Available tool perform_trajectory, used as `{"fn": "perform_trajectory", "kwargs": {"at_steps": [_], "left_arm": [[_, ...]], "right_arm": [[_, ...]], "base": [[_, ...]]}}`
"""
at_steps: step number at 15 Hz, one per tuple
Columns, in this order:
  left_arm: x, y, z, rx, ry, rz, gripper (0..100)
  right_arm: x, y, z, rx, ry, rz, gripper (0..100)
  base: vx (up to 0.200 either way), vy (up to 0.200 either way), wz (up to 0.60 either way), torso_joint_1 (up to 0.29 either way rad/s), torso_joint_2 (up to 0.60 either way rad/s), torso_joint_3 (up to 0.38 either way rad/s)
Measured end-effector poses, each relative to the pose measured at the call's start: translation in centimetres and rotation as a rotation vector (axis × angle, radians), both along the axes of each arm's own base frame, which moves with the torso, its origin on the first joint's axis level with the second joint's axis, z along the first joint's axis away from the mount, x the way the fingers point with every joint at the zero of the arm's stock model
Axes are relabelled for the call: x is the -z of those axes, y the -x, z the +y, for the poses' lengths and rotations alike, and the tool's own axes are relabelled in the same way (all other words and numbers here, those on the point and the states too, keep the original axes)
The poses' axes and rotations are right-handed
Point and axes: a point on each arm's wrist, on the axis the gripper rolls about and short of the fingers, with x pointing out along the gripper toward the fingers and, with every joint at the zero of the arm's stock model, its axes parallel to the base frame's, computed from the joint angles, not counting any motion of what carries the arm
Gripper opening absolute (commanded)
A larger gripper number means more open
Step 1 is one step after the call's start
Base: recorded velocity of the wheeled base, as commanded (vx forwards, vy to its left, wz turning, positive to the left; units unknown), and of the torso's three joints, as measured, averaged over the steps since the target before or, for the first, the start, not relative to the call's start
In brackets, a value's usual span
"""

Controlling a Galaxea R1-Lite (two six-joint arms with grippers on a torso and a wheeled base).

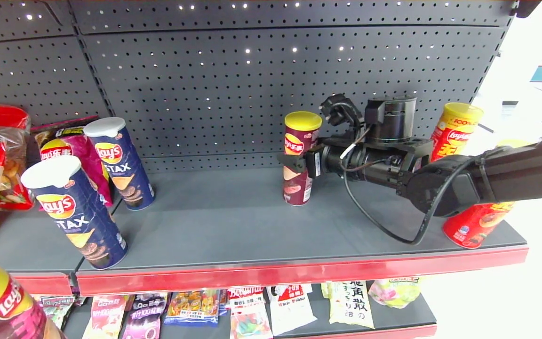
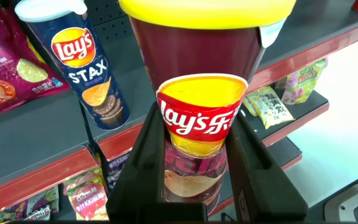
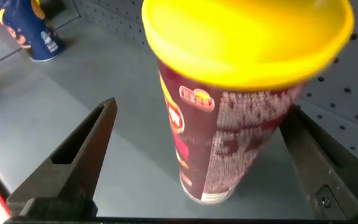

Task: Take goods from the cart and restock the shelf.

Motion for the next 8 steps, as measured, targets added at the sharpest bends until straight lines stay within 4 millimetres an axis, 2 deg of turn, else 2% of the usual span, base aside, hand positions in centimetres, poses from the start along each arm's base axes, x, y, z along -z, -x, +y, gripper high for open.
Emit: {"fn": "perform_trajectory", "kwargs": {"at_steps": [5,6,8], "left_arm": [[-0.1,0.0,0.0,0.0,0.001,-0.005,0],[-0.1,0.0,0.0,0.0,0.001,-0.005,0],[-0.1,0.0,0.0,0.0,0.001,-0.004,0]], "right_arm": [[0.5,-0.9,0.2,0.061,0.013,-0.004,100],[0.7,-0.9,0.3,0.065,0.015,-0.006,0],[0.8,-1.3,0.3,0.082,0.006,-0.031,0]], "base": [[0.0,0.0,0.0,0.0,0.0,0.0],[0.0,0.0,0.0,0.0,0.0,0.0],[0.0,0.0,0.0,0.0,0.0,0.0]]}}
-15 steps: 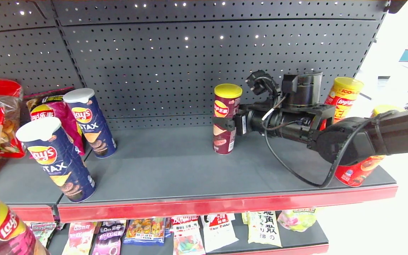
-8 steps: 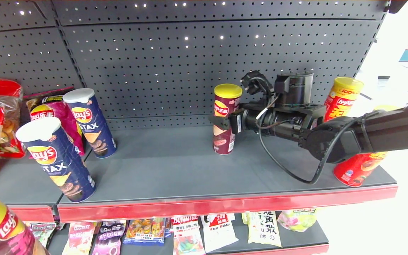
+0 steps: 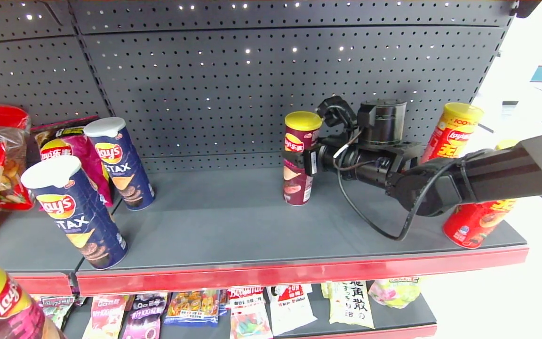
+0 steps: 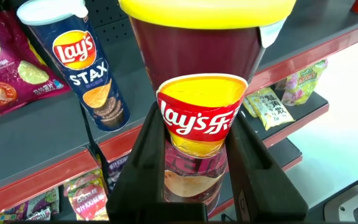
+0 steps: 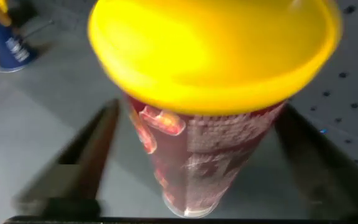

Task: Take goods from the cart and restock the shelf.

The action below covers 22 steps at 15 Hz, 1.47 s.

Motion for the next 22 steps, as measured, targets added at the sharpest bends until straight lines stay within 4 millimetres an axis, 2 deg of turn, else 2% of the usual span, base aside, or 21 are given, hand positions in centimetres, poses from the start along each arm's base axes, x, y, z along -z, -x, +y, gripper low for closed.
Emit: {"fn": "perform_trajectory", "kwargs": {"at_steps": [2,4,6,10,14,16,19,22], "left_arm": [[0.0,0.0,0.0,0.001,0.0,0.001,0],[0.1,0.0,0.0,0.001,0.0,0.002,0],[0.1,0.0,0.0,0.002,0.0,0.002,0],[0.2,0.0,0.0,0.006,0.0,0.006,0],[0.3,0.0,0.0,0.011,0.0,0.009,0],[0.3,0.0,0.0,0.012,0.0,0.009,0],[0.2,0.0,0.0,0.012,0.001,0.007,0],[0.2,0.0,0.0,0.011,0.001,0.006,0]], "right_arm": [[0.0,-0.5,0.0,0.012,-0.036,-0.065,0],[0.8,-0.4,0.1,-0.006,-0.027,-0.047,0],[0.7,0.0,0.1,-0.051,-0.028,-0.039,0],[-0.2,1.7,-0.6,-0.115,-0.025,-0.022,0],[-1.6,4.3,-2.1,-0.199,-0.039,-0.021,0],[-1.6,5.8,-2.7,-0.272,-0.038,-0.001,0],[-1.4,7.0,-3.2,-0.367,0.004,-0.032,0],[-0.7,8.0,-2.7,-0.459,0.019,-0.022,0]], "base": [[0.0,0.0,0.0,0.0,0.0,0.0],[0.0,0.0,0.0,0.0,0.0,0.0],[0.0,0.0,0.0,0.0,0.0,0.0],[0.0,0.0,0.0,0.0,0.0,0.0],[0.0,0.0,0.0,0.0,0.0,0.0],[0.0,0.0,0.0,0.0,0.0,0.0],[0.0,0.0,0.0,0.0,0.0,0.0],[0.0,0.0,0.0,0.0,0.0,0.0]]}}
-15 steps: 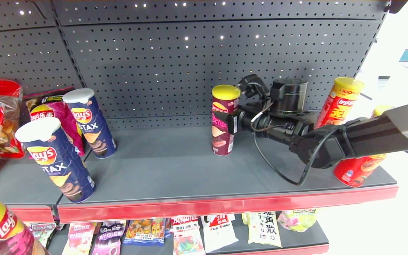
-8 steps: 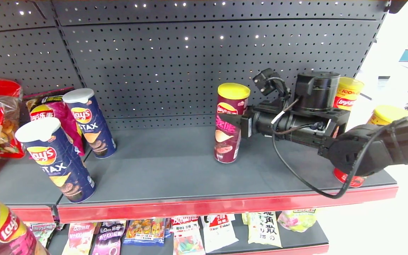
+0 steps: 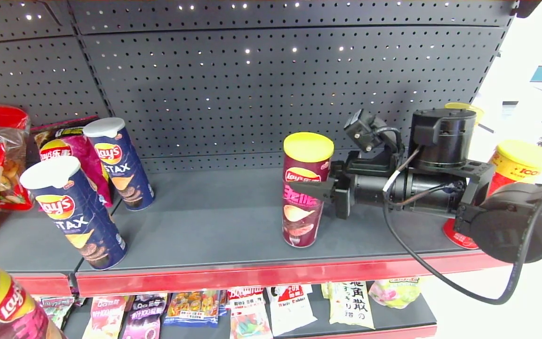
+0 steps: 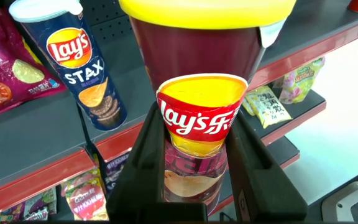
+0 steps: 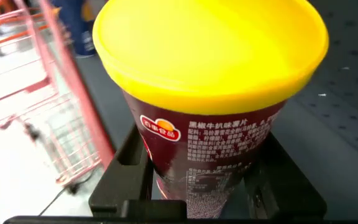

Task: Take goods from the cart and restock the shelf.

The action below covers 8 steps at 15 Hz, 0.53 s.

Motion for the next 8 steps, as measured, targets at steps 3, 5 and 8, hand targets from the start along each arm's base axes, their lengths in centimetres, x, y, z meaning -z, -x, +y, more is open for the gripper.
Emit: {"fn": "perform_trajectory", "kwargs": {"at_steps": [3,5,8], "left_arm": [[0.01,0.08,0.01,-0.001,0.0,-0.004,0],[0.01,0.12,0.01,-0.001,0.0,-0.006,0],[-0.02,0.13,0.02,-0.001,0.001,-0.007,0]], "right_arm": [[0.15,-0.1,0.43,-0.037,-0.004,0.005,0],[0.41,-0.34,0.52,-0.039,-0.001,0.011,0],[0.83,-0.58,0.71,-0.04,0.005,0.019,0]], "base": [[0.0,0.0,0.0,0.0,0.0,0.0],[0.0,0.0,0.0,0.0,0.0,0.0],[0.0,0.0,0.0,0.0,0.0,0.0]]}}
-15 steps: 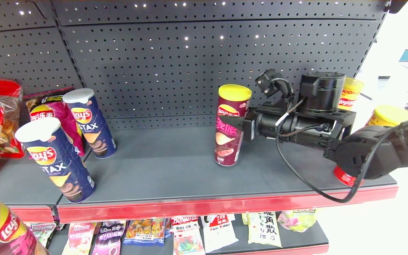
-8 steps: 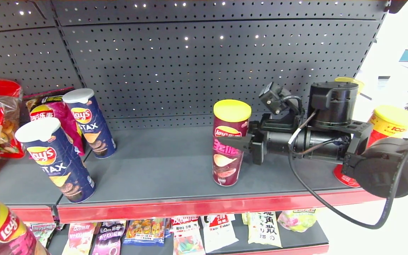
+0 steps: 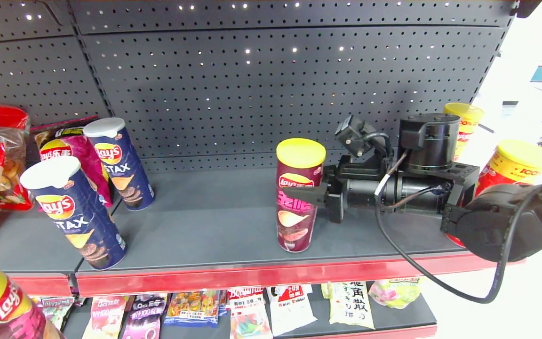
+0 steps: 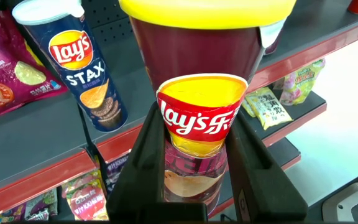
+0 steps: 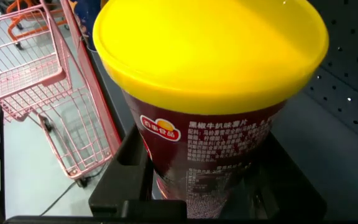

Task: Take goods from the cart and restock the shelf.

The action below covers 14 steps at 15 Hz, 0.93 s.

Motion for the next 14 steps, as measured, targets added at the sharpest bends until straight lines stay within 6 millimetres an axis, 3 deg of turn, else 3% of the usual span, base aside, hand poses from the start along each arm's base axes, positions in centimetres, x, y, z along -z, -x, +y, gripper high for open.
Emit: {"fn": "perform_trajectory", "kwargs": {"at_steps": [5,14], "left_arm": [[-0.02,0.01,0.0,0.001,0.0,-0.001,0],[0.16,-0.07,-0.01,0.002,-0.001,0.008,0]], "right_arm": [[0.37,-0.58,0.44,-0.003,0.003,0.005,0],[0.68,0.13,0.55,-0.028,0.009,0.018,0]], "base": [[0.0,0.0,0.0,0.0,0.0,0.0],[0.0,0.0,0.0,0.0,0.0,0.0]]}}
